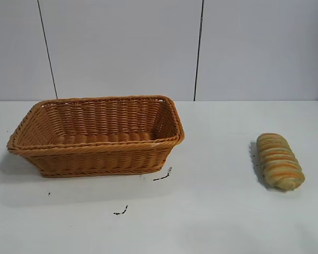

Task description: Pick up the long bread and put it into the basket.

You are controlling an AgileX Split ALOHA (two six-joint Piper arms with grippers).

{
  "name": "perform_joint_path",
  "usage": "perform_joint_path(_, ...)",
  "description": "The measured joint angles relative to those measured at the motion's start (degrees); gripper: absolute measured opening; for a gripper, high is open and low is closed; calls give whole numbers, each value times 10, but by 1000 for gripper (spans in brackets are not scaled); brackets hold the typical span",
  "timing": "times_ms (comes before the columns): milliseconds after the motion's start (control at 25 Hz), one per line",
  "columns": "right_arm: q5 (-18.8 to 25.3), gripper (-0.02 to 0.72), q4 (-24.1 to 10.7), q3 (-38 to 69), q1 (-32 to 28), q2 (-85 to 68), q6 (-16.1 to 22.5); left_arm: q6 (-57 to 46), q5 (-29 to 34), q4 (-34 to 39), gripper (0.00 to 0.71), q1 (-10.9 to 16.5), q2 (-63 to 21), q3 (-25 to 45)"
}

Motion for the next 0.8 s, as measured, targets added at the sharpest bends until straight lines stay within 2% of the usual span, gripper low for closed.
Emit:
perform_joint_path(520, -2, 689, -9, -7, 0, 7, -10, 0, 0, 0, 692, 0, 0, 0)
perform_joint_path(800, -4, 689, -10, -76, 0, 188, -11, 0, 0, 0, 692, 0, 0, 0)
